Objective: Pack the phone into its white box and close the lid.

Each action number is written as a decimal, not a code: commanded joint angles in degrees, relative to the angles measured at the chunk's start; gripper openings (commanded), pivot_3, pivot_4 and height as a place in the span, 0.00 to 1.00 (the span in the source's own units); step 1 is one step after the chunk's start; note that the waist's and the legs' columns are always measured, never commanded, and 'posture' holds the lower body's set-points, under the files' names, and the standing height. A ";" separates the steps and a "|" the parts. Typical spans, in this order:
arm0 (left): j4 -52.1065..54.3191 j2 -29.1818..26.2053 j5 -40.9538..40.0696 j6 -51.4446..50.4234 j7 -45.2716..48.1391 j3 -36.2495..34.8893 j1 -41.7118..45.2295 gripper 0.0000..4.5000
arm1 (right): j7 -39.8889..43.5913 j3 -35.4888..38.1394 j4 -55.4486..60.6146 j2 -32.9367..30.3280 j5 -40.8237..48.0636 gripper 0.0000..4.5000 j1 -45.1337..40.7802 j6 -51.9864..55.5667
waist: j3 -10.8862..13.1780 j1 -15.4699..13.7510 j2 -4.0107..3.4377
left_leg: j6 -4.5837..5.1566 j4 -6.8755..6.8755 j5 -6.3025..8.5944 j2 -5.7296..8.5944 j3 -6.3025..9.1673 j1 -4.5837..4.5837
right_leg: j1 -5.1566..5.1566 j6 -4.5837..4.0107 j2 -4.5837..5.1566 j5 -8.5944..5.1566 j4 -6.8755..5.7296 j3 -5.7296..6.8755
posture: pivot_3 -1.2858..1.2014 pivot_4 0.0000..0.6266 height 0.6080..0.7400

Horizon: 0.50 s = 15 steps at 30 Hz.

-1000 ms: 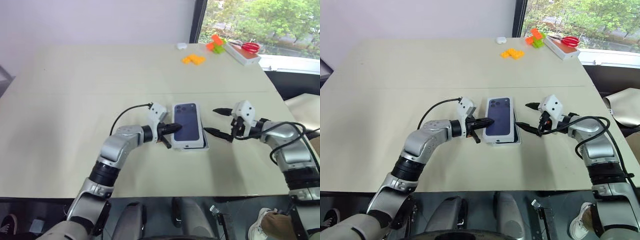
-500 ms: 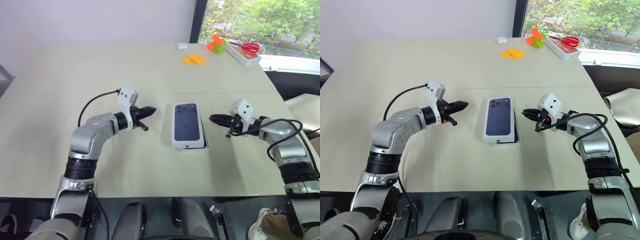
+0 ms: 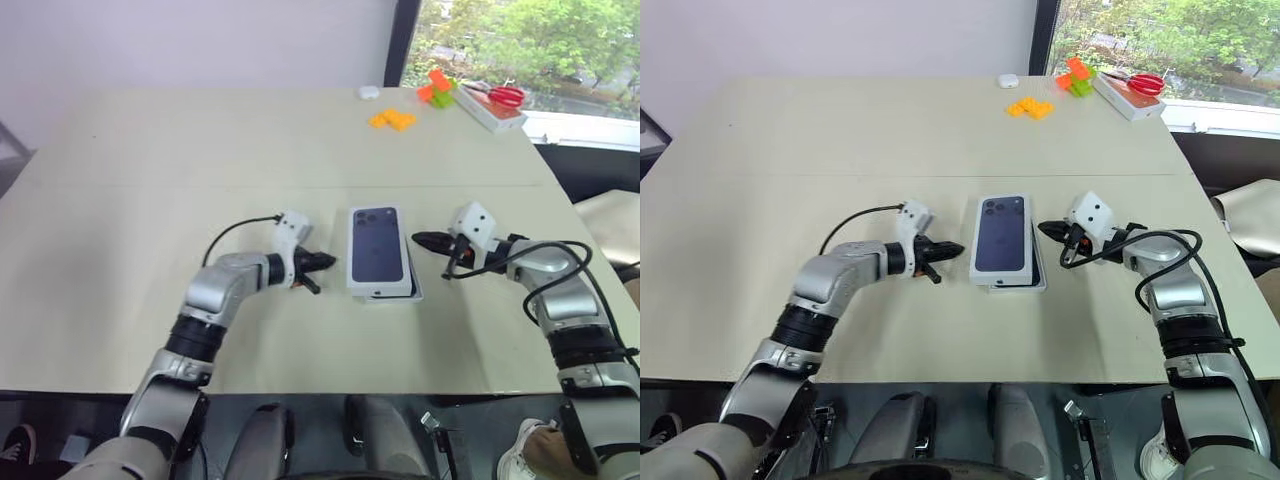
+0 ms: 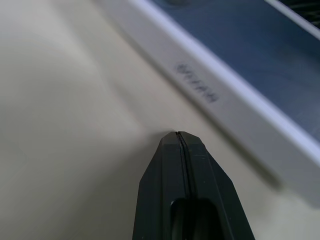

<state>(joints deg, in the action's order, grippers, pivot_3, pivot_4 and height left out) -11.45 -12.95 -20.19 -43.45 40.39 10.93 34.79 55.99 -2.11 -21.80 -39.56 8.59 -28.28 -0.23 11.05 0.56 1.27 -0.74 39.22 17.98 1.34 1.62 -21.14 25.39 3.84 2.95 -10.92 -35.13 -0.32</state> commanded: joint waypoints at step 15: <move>0.14 4.89 1.32 -0.73 2.63 1.95 2.90 0.00 | 2.34 0.87 7.12 0.31 1.92 0.01 1.43 1.76 | -0.01 0.05 -0.01 | 0.00 0.00 0.00 -0.01 0.01 0.22 | -0.21 0.01 -0.04 -0.01 -0.02 0.00 | 0.52 0.24 1.00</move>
<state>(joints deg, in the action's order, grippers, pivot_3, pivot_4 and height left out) -14.55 -8.95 -17.61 -43.67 42.30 12.57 37.27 56.94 -1.60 -17.94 -39.31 8.97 -26.95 1.31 11.04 0.62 1.26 -0.74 39.22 17.99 1.32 1.63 -20.92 25.18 3.85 2.91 -10.92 -35.15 -0.32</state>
